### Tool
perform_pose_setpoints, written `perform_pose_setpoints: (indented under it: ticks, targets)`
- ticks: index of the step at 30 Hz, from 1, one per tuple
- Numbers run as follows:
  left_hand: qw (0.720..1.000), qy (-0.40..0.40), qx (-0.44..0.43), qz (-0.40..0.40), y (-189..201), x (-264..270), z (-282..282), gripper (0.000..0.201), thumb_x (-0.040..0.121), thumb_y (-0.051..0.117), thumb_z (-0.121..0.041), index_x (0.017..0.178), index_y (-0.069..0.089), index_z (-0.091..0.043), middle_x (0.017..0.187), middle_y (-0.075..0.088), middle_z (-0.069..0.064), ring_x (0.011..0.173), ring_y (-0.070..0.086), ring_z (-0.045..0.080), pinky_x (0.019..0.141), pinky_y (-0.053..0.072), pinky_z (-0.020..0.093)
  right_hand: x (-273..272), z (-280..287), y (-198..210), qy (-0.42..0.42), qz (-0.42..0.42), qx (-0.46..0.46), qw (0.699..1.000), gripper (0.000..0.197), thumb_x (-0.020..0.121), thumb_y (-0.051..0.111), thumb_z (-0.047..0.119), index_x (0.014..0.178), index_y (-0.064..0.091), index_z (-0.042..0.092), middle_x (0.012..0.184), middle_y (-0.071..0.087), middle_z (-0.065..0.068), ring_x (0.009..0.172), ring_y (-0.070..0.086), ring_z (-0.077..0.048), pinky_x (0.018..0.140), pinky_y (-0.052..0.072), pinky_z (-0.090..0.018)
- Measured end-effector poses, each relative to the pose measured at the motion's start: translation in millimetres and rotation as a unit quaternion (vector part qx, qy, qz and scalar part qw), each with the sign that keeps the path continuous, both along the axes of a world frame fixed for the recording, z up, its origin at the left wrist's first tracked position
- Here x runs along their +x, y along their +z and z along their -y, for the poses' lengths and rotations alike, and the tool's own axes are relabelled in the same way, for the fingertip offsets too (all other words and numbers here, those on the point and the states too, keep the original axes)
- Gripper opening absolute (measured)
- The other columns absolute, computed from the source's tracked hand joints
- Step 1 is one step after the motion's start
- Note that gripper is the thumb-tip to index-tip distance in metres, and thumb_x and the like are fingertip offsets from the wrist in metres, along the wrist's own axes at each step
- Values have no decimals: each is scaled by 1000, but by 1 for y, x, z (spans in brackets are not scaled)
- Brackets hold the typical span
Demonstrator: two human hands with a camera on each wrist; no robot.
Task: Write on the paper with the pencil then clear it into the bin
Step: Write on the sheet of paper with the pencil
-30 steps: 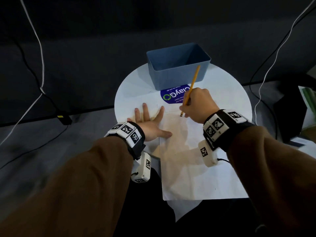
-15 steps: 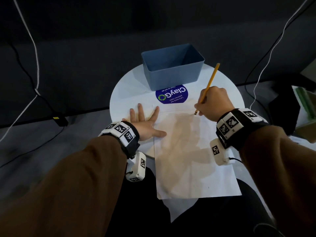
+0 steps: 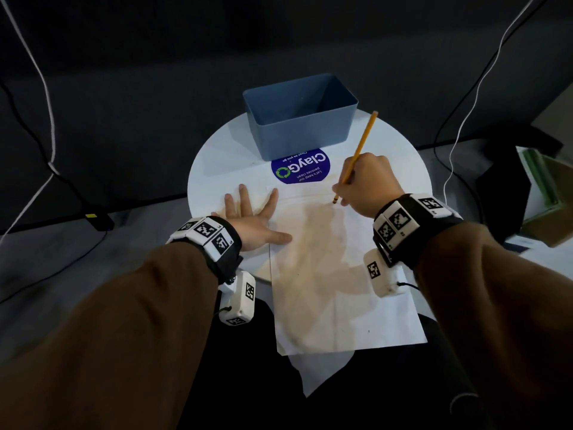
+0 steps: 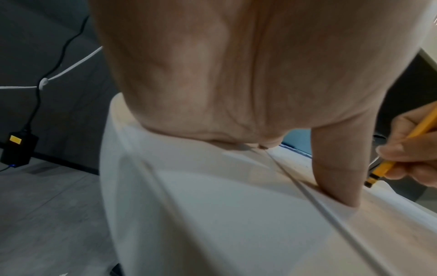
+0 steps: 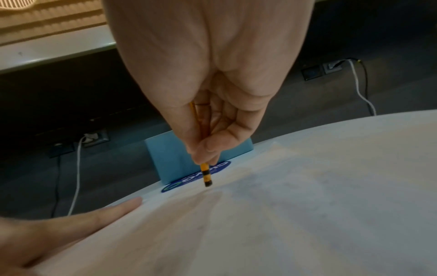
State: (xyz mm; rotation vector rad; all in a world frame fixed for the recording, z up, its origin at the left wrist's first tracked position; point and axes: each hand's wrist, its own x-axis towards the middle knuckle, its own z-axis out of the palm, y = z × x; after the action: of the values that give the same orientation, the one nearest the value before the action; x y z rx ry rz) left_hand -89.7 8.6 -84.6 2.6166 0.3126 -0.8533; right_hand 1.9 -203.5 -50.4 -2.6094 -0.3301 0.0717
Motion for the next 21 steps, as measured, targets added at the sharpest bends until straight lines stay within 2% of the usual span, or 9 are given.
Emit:
perform_pose_setpoints:
  ticks: [3, 6, 8, 10, 12, 14, 17, 18, 21]
  targets:
    - [1000, 2, 5, 1, 3, -1, 2, 101, 83, 54, -76, 148, -20, -54, 155, -40, 11, 144, -32, 40, 115, -9, 66, -6, -13, -3, 43, -8, 1, 999, 13, 91, 72, 21, 84, 65, 13, 84, 69, -8, 81, 67, -15, 64, 43, -17]
    - [1000, 1, 2, 4, 2, -1, 2, 102, 83, 55, -75, 148, -20, -54, 154, -42, 10, 144, -33, 39, 115, -9, 66, -4, -8, 1, 35, -13, -20, 999, 12, 90, 71, 17, 82, 64, 13, 85, 68, -9, 79, 69, -20, 73, 56, -29]
    - [1000, 2, -3, 6, 1, -1, 1, 102, 82, 55, -76, 147, -21, -56, 154, -42, 10, 143, -34, 38, 115, -9, 66, 0, 3, 6, 13, -6, -35, 999, 11, 90, 71, 16, 81, 64, 13, 86, 69, -10, 80, 68, -19, 67, 53, -25]
    - [1000, 1, -6, 4, 1, -1, 1, 102, 82, 55, -76, 147, -20, -56, 154, -42, 10, 143, -35, 38, 114, -10, 67, 0, 9, 9, 2, -3, -28, 1000, 12, 91, 71, 17, 82, 65, 14, 84, 69, -8, 78, 66, -14, 59, 42, -18]
    - [1000, 1, -8, 2, 2, -1, 1, 101, 83, 55, -75, 148, -20, -56, 154, -42, 11, 143, -34, 39, 114, -10, 67, -4, 4, 10, 13, 2, -7, 1000, 14, 92, 71, 20, 81, 64, 15, 80, 70, -5, 72, 65, -8, 57, 36, -13]
    - [1000, 1, -4, 1, 3, -2, 2, 101, 84, 54, -75, 148, -20, -55, 154, -41, 11, 143, -34, 40, 114, -9, 67, -7, -9, 6, 40, 5, 4, 999, 15, 91, 72, 22, 80, 64, 16, 79, 70, -4, 72, 66, -8, 60, 40, -13]
    - [1000, 2, -1, 3, 4, -2, 2, 101, 84, 55, -74, 149, -20, -54, 154, -42, 11, 143, -33, 40, 114, -9, 67, -8, -19, -1, 61, -11, 1, 998, 16, 90, 74, 22, 80, 64, 14, 83, 70, -8, 77, 69, -18, 74, 56, -28]
    - [1000, 1, 0, 3, 3, -2, 2, 101, 84, 55, -74, 149, -20, -54, 154, -41, 11, 143, -33, 40, 114, -9, 68, -7, -16, 0, 56, -15, -8, 998, 15, 90, 73, 20, 80, 64, 14, 84, 69, -8, 77, 70, -19, 73, 57, -30]
    - [1000, -1, 2, 3, 2, -2, 1, 102, 82, 55, -76, 148, -20, -55, 155, -40, 11, 144, -33, 40, 114, -7, 68, -1, 3, 4, 25, -4, -40, 999, 13, 89, 71, 15, 78, 64, 14, 80, 69, -7, 81, 68, -20, 63, 48, -23]
